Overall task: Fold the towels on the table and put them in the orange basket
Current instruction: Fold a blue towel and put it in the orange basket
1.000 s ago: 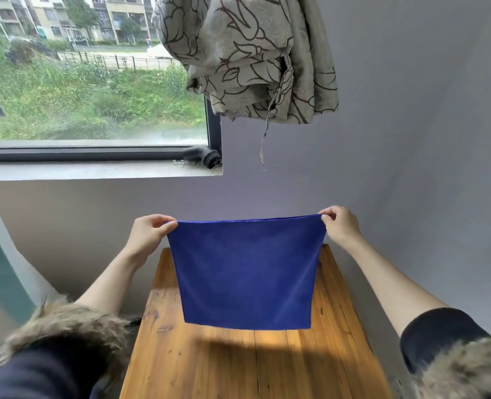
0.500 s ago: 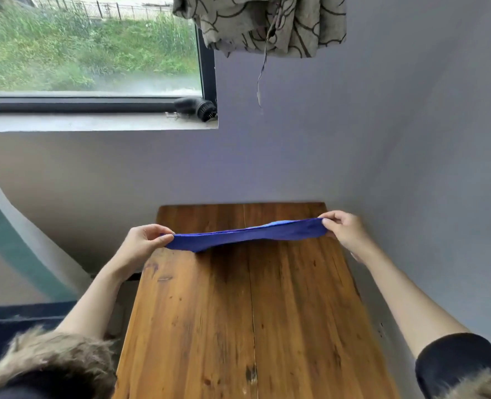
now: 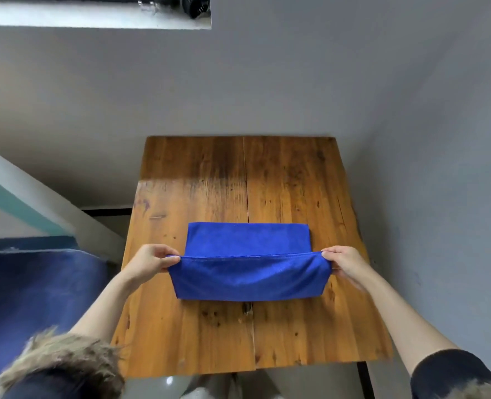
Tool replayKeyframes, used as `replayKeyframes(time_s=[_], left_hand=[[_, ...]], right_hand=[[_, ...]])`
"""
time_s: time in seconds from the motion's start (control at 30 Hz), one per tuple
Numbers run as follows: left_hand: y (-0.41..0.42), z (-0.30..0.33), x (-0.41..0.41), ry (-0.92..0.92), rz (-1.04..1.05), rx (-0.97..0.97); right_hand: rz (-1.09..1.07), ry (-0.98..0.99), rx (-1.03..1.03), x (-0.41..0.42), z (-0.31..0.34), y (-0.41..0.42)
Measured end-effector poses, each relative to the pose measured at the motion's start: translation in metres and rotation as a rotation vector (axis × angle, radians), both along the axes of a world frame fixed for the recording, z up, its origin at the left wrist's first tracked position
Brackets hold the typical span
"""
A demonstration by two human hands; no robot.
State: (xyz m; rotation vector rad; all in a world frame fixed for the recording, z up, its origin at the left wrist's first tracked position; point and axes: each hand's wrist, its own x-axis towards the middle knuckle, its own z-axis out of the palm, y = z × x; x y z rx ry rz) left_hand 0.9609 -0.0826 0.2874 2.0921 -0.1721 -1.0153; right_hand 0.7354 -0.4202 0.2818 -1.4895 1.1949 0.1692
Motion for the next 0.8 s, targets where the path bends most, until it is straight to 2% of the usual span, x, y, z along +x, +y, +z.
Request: replayKeyframes(time_s=[0.2,0.47,0.8], left_hand=[[-0.030,-0.018,0.027,-0.084,0.106,-0.020],[-0.058,-0.067,0.058,-0.149,0.119,0.074],[-0.077,-0.100,0.069,-0.259,0.122,0.124]], right_hand=[[-0.084,-0.087,-0.038,0.038,-0.023,-0.019],[-0.099,0.008,-0.140,0.071,-0.076,-0.040],[-0.170,-0.016,-0.227,0.086,-0.104,-0.041]])
